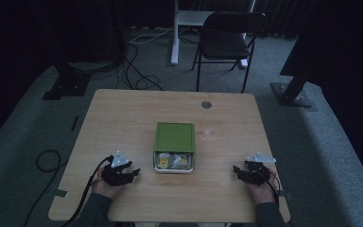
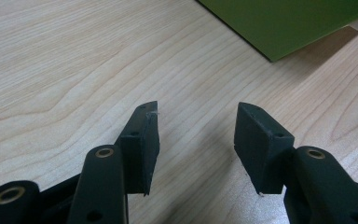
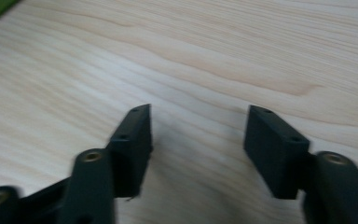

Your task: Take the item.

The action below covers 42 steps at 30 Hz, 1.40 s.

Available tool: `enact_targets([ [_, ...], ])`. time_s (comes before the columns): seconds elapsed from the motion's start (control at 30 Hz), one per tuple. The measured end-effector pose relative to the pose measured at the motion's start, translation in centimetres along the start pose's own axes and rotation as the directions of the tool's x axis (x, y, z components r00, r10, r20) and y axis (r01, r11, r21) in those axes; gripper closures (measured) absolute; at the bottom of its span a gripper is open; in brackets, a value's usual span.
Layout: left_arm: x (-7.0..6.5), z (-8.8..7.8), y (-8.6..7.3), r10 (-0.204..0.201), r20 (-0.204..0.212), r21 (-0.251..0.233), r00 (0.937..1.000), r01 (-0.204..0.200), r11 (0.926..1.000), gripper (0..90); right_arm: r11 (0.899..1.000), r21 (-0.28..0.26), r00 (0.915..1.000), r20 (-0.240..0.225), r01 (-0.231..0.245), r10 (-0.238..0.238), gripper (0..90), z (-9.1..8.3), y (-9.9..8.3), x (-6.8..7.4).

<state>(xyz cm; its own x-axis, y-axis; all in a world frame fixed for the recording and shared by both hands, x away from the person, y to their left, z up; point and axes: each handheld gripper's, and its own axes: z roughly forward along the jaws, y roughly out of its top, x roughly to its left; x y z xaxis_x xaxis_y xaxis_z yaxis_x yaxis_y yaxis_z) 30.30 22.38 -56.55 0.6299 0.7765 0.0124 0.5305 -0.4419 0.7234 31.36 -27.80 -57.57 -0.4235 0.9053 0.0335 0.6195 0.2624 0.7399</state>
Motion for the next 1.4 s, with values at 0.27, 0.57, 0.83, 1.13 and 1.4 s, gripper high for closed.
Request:
enact_targets([
  [0.27, 0.2, 0.3, -0.1, -0.001, -0.003, 0.008, 1.0000, 0.001, 1.0000, 50.7, 0.996, -0.063, 0.9929, -0.099, 0.061, -0.067, 51.3, -1.5, 0.9, 2.6],
  [0.57, 0.4, 0.5, -0.1, 0.000, -0.027, 0.002, 0.9996, 0.000, 1.0000, 45.5, 0.986, -0.116, 0.9701, -0.199, 0.117, -0.139, 54.7, -2.9, 2.2, 5.7],
  [0.83, 0.6, 0.6, -0.2, 0.001, -0.033, -0.004, 0.9995, -0.001, 1.0000, 41.7, 0.975, -0.160, 0.9431, -0.270, 0.155, -0.194, 69.2, -3.6, 3.1, 7.6],
  [1.13, 0.7, 0.6, -0.3, -0.003, -0.034, -0.014, 0.9994, 0.002, 0.9999, 38.4, 0.968, -0.178, 0.9200, -0.321, 0.175, -0.225, 80.2, -3.4, 4.0, 9.4],
  [1.4, 0.8, 0.6, -0.4, 0.001, -0.032, -0.017, 0.9995, -0.001, 0.9999, 37.9, 0.955, -0.188, 0.8893, -0.357, 0.231, -0.285, 87.1, -2.7, 4.8, 11.7],
])
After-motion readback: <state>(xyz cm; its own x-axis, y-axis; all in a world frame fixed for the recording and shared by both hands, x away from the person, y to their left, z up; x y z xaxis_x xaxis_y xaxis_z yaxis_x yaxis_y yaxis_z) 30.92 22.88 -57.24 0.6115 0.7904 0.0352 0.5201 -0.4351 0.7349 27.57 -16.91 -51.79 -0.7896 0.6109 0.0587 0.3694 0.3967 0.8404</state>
